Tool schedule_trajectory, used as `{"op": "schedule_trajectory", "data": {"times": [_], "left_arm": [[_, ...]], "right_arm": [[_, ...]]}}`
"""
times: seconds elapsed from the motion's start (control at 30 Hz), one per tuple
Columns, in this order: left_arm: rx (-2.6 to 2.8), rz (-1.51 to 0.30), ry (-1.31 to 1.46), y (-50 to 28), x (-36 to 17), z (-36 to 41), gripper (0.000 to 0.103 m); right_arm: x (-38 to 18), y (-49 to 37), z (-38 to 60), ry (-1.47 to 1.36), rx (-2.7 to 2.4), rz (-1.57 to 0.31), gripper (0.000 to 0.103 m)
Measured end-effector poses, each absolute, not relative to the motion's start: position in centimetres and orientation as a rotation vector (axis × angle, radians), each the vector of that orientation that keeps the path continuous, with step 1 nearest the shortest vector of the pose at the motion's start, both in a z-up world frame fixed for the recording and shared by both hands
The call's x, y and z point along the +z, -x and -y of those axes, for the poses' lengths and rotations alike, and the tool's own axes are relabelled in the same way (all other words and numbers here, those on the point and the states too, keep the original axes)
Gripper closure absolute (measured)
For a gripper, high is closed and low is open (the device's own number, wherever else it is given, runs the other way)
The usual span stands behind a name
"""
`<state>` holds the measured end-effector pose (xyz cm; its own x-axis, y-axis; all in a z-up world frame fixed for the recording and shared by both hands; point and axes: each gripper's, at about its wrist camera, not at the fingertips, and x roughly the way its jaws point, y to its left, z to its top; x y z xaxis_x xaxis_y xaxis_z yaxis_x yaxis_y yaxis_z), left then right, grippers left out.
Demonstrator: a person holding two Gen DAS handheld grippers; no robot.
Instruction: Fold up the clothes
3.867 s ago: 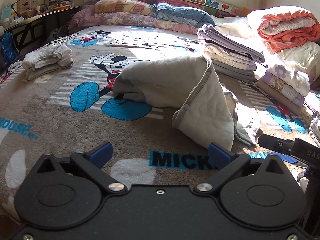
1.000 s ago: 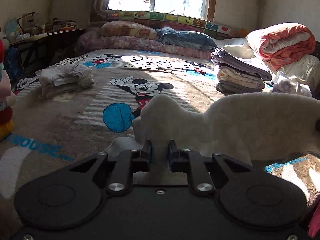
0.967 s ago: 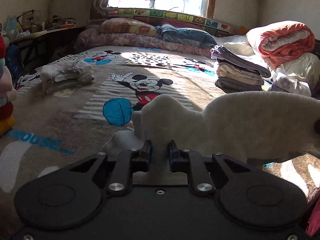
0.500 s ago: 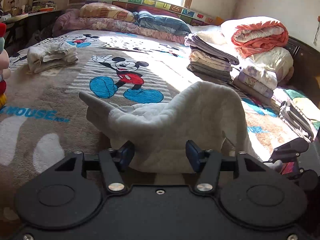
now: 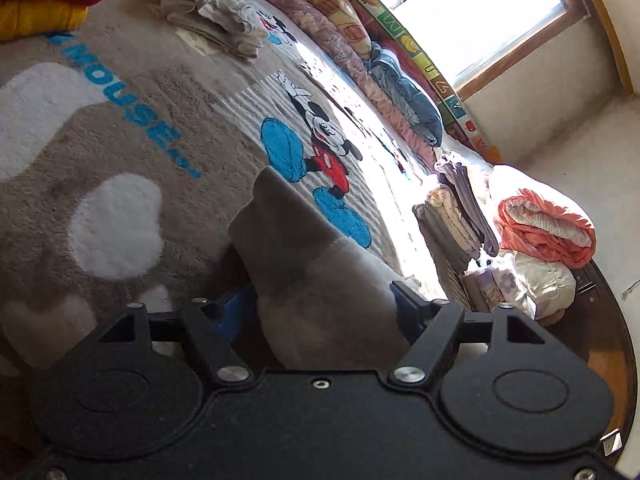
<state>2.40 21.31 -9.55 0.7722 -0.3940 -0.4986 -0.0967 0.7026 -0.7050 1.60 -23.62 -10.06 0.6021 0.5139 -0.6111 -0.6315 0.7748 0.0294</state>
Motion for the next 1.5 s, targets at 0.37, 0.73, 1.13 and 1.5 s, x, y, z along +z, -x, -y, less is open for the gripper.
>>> {"op": "schedule_trajectory", "data": {"times": [0.37, 0.73, 1.13, 1.5], "left_arm": [[-0.162, -0.719, 0.703, -2.4, -12.1, -20.5, 0.029], [-0.197, -0.702, 0.713, -2.9, -13.1, -21.1, 0.029], [-0.168, -0.668, 0.649, -4.0, -12.4, -19.9, 0.08], [-0.236, -0.497, 0.601, -9.0, -6.6, -16.3, 0.089]], "right_arm": [[-9.4, -9.3, 20.3, 0.199, 0.686, -0.673, 0.026], [-12.3, -16.8, 20.4, -0.04, 0.676, -0.786, 0.009], [-11.5, -15.7, 23.0, -0.362, 0.657, -0.611, 0.081], [-6.8, -16.6, 26.3, -0.413, 0.61, -0.451, 0.084]]}}
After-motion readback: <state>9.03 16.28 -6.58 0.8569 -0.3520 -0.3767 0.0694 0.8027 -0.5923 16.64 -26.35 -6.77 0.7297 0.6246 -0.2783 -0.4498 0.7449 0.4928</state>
